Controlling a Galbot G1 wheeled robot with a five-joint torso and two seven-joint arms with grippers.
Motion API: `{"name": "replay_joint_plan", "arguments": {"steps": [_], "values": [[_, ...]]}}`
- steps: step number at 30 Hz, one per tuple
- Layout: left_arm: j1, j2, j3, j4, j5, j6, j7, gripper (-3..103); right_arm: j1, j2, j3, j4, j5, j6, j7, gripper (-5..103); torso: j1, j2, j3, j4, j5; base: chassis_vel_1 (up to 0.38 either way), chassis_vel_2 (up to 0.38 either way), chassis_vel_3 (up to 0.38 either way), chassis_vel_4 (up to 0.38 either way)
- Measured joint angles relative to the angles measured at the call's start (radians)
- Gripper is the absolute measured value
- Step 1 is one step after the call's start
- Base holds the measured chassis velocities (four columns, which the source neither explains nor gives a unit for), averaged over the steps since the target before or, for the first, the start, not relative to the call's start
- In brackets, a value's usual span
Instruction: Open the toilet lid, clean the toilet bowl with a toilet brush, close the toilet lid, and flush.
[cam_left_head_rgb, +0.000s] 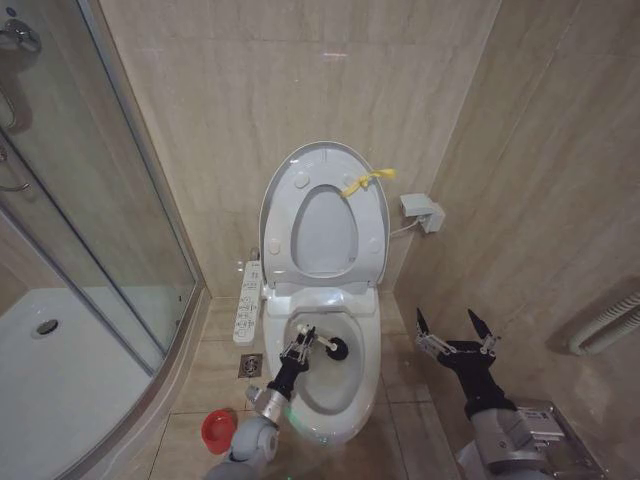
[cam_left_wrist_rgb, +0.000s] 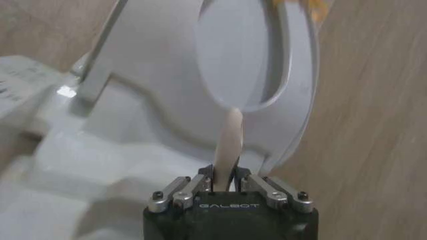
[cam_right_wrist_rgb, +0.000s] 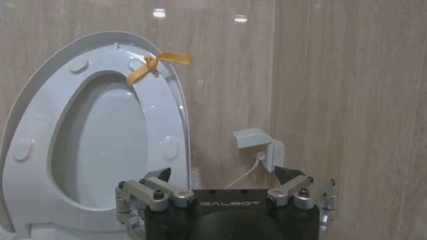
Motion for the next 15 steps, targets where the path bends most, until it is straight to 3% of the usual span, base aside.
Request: {"name": "replay_joint_plan", "arguments": {"steps": [4,6,11,14,15], "values": [[-0.001,-0.004,0.013,-0.041,-0.074,0.019,0.007,19,0.0,0.0,0.0,0.0,0.0,0.0,0.0,100,0.0,0.0,0.0,0.0002,0.0,0.0,0.0,0.0,0.0],[-0.006,-0.007,0.012,-0.034,-0.071,0.018,0.009,19,0.0,0.0,0.0,0.0,0.0,0.0,0.0,100,0.0,0.0,0.0,0.0005,0.0001,0.0,0.0,0.0,0.0],[-0.035,-0.012,-0.011,0.058,0.034,-0.031,0.035,19,0.0,0.0,0.0,0.0,0.0,0.0,0.0,100,0.0,0.0,0.0,0.0005,0.0,0.0,0.0,0.0,0.0],[-0.053,-0.023,-0.04,0.116,0.152,-0.079,0.05,19,0.0,0.0,0.0,0.0,0.0,0.0,0.0,100,0.0,0.0,0.0,0.0005,0.0,0.0,0.0,0.0,0.0],[-0.053,-0.023,-0.04,0.116,0.152,-0.079,0.05,19,0.0,0.0,0.0,0.0,0.0,0.0,0.0,100,0.0,0.0,0.0,0.0005,0.0,0.0,0.0,0.0,0.0]]}}
